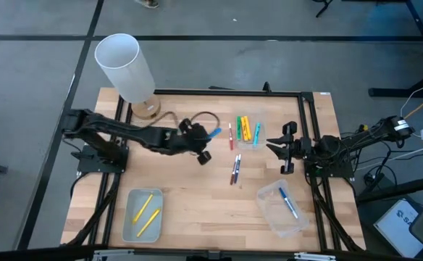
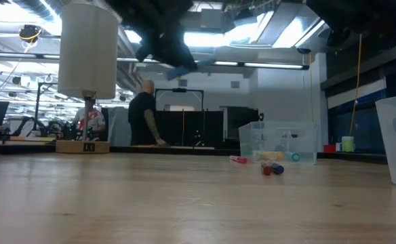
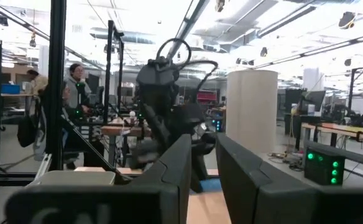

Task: Pick & Place Markers
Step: Put the blue highlighter pen into the top transparent bin

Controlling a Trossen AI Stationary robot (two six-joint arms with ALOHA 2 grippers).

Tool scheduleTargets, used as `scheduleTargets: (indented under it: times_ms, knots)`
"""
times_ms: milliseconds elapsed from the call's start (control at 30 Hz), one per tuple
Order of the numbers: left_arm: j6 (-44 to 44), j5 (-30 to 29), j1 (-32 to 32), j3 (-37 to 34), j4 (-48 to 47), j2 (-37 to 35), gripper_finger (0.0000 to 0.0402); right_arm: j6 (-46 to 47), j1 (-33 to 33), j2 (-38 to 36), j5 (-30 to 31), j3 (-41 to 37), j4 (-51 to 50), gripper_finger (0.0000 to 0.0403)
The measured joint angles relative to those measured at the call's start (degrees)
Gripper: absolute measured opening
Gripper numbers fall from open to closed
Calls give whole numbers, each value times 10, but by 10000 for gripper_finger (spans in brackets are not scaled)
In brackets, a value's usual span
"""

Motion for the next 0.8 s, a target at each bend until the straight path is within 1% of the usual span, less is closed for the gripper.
scheduleTargets:
  times_ms: [133, 233, 300, 367, 467, 533, 700, 800]
  knots:
    - [22, 59, 0, -105, 164, -74, 51, 13, 0, 6, -17, 0, -4, 76]
    - [39, 96, 0, -162, 281, -112, 51, 20, 0, 19, -29, 0, 5, 76]
    - [42, 118, 0, -189, 335, -128, 51, 24, 0, 30, -29, 10, 6, 76]
    - [45, 137, 0, -202, 363, -134, 51, 36, 0, 49, -29, 24, 8, 76]
    - [61, 152, -5, -206, 375, -136, 51, 46, 0, 95, -29, 51, 2, 76]
    - [72, 156, -10, -205, 382, -136, 51, 46, 0, 134, -27, 76, -12, 76]
    - [94, 154, -29, -206, 397, -136, 51, 41, -1, 223, 1, 147, -27, 77]
    - [95, 152, -39, -205, 404, -136, 51, 68, -14, 265, -20, 176, -54, 87]
